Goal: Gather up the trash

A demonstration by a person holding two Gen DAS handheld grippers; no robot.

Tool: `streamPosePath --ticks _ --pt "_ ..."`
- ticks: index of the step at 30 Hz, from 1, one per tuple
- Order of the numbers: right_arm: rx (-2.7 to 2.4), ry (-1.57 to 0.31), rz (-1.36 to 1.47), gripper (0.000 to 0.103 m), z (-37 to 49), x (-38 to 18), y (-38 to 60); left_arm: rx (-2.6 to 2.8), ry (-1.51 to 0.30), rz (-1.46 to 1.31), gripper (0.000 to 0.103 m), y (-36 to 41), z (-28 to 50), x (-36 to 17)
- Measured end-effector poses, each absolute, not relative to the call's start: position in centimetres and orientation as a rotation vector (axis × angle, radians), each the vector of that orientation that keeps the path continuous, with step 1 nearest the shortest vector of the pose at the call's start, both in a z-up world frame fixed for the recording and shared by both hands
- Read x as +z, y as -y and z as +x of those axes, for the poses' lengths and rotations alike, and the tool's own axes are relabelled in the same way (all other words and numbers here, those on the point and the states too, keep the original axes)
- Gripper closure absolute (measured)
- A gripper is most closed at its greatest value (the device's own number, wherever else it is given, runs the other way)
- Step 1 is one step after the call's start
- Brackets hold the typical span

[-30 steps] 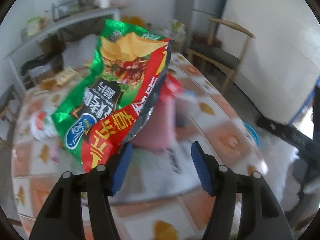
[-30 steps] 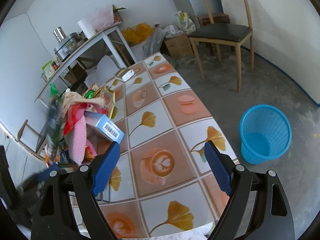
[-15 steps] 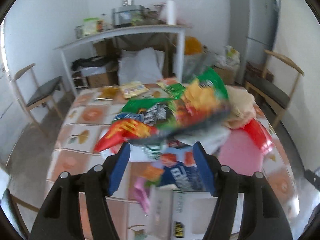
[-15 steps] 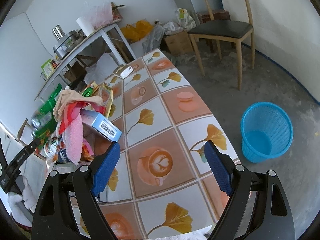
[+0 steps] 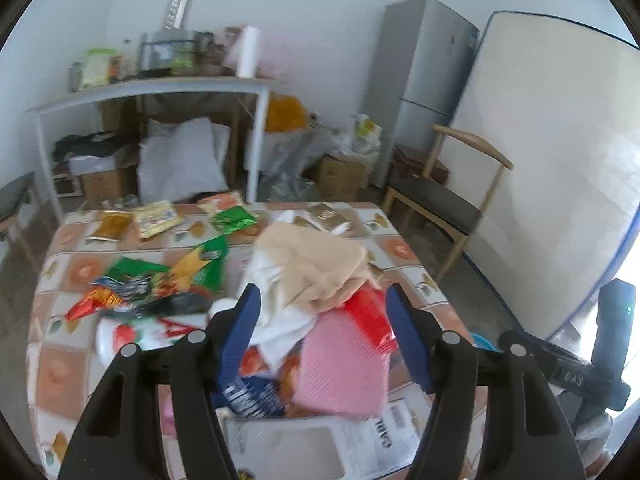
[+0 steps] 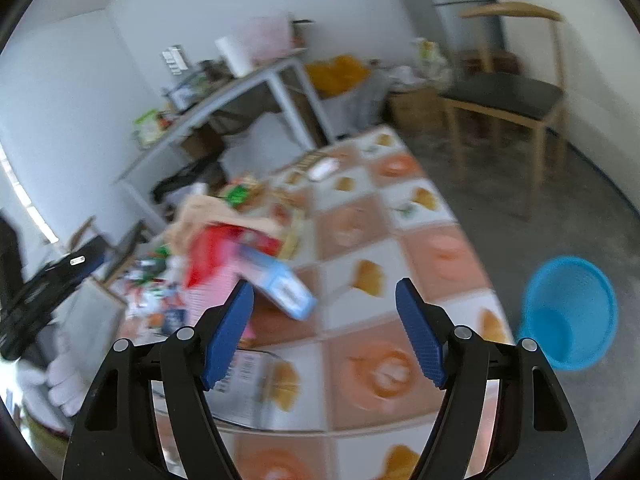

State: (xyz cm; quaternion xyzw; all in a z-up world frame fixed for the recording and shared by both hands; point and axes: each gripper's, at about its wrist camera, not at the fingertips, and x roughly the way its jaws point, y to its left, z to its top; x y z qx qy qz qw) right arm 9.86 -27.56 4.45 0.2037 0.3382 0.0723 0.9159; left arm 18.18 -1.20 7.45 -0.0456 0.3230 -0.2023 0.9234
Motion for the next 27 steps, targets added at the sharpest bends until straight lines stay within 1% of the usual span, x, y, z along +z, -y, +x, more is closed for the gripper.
streamPosePath --ticks 2,5,10,15,17,19,23,24,27 --pt "0.194 -0.688 0.404 0.034 10.6 5.0 26.6 -0.438 -0.679 -0.111 0.040 1.6 19.4 7.5" --pt "0.248 -0.686 0.379 0.037 11.5 5.5 25.4 -0.451 -0.719 -0.126 0.040 2.4 21.4 6.9" --pt "0.311 -0.699 0.343 0.043 13.2 5.5 23.7 -0.462 -0.864 -0.273 0.040 2.0 25.8 4.9" --pt "0.346 -0.714 0.306 0.045 14.5 5.5 22.4 -0.397 -0.947 -0.278 0.040 2.1 28.0 3.3" --pt "0.357 -0.722 0.284 0.045 15.2 5.5 21.8 -0.384 -0.956 -0.273 0.046 1.9 28.2 3.0" --pt "0.365 -0.731 0.258 0.045 15.8 5.4 21.2 -0.375 -0.962 -0.274 0.058 1.6 28.3 2.6" --pt "0.385 -0.737 0.213 0.045 16.9 5.2 19.9 -0.389 -0.954 -0.306 0.071 1.2 28.1 2.7" --pt "0.388 -0.737 0.202 0.045 17.1 5.2 19.6 -0.395 -0.949 -0.309 0.076 1.1 28.1 2.7" --pt "0.392 -0.750 0.180 0.046 17.9 4.6 18.9 -0.406 -0.934 -0.313 0.082 0.9 27.8 3.0"
